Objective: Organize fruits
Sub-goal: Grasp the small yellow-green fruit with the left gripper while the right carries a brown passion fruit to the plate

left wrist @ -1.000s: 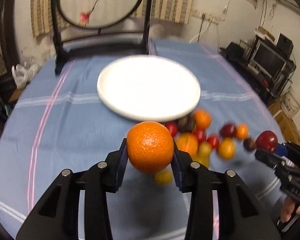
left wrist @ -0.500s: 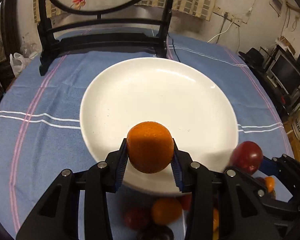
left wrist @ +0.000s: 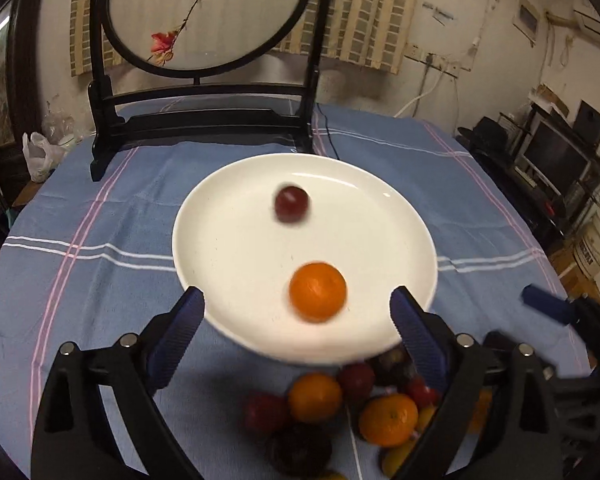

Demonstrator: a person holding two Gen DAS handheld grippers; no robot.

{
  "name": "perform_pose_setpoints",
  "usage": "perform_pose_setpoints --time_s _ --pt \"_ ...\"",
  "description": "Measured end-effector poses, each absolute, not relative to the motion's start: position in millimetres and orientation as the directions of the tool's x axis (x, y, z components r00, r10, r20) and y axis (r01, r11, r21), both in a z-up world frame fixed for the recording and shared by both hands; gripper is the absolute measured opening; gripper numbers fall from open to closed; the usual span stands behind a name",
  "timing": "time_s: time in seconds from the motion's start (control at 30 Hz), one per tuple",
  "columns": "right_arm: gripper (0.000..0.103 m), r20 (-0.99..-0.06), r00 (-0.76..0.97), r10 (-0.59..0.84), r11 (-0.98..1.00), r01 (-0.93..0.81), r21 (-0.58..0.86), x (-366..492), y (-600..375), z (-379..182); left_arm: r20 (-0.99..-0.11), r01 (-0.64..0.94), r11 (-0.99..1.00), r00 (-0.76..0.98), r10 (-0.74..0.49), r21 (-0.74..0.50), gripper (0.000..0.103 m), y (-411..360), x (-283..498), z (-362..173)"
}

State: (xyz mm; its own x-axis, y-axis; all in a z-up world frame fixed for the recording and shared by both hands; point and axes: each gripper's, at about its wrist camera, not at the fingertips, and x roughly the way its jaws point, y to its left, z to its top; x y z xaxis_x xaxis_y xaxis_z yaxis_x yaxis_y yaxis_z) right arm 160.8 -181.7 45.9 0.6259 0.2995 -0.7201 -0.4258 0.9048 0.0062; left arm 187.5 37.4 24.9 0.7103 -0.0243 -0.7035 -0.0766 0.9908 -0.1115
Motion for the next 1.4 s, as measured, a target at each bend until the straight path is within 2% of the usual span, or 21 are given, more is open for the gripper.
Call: perform_pose_setpoints --time_s 0.2,0.33,0.43,0.5,0.8,0.83,0.93,1.03,1.3,1.4 --pt "0.076 -0.738 0.623 0.257 0.931 -0.364 0.016 119 -242 39 -0.695 -0.048 0.998 0.719 0.002 -0.047 0.092 28 132 18" --pt "0.076 -0.763 0.592 0.260 0.936 -0.348 0.049 96 -262 22 -0.706 -0.081 0.997 0.706 0.053 -0.007 0.094 25 95 4" --pt "0.076 -0.774 0.603 0.194 0.952 -0.305 0.001 81 -270 10 -0.742 -0.094 0.995 0.669 0.043 -0.027 0.094 26 78 -9" --pt "0.076 -0.778 0.596 0.197 0.957 -0.289 0.021 78 -279 6 -0.752 -0.090 0.995 0.659 0.028 -0.041 0.094 25 70 -17" --pt "0.075 -0.838 0.532 0.119 0.974 -0.225 -0.004 109 -285 -18 -0.797 -0.084 0.994 0.604 -0.010 -0.076 0.094 15 57 -39" --pt "0.074 -0.840 0.531 0.110 0.976 -0.216 -0.008 114 -284 -20 -0.800 -0.083 0.994 0.600 -0.007 -0.072 0.094 14 57 -40" --pt "0.054 -0.847 0.523 0.098 0.984 -0.176 0.006 124 -286 -27 -0.808 -0.086 0.994 0.590 -0.008 -0.073 0.094 14 59 -42" --pt "0.044 -0.833 0.543 0.101 0.985 -0.174 0.006 122 -285 -26 -0.816 -0.088 0.994 0.578 -0.008 -0.072 0.094 15 62 -44" --pt "0.041 -0.761 0.598 0.252 0.965 -0.217 0.149 107 -297 -12 -0.818 -0.092 0.995 0.574 0.031 -0.027 0.093 5 78 -40" --pt "0.042 -0.749 0.584 0.313 0.948 -0.245 0.205 105 -298 -11 -0.831 -0.083 0.996 0.556 0.025 -0.026 0.075 -1 87 -43"
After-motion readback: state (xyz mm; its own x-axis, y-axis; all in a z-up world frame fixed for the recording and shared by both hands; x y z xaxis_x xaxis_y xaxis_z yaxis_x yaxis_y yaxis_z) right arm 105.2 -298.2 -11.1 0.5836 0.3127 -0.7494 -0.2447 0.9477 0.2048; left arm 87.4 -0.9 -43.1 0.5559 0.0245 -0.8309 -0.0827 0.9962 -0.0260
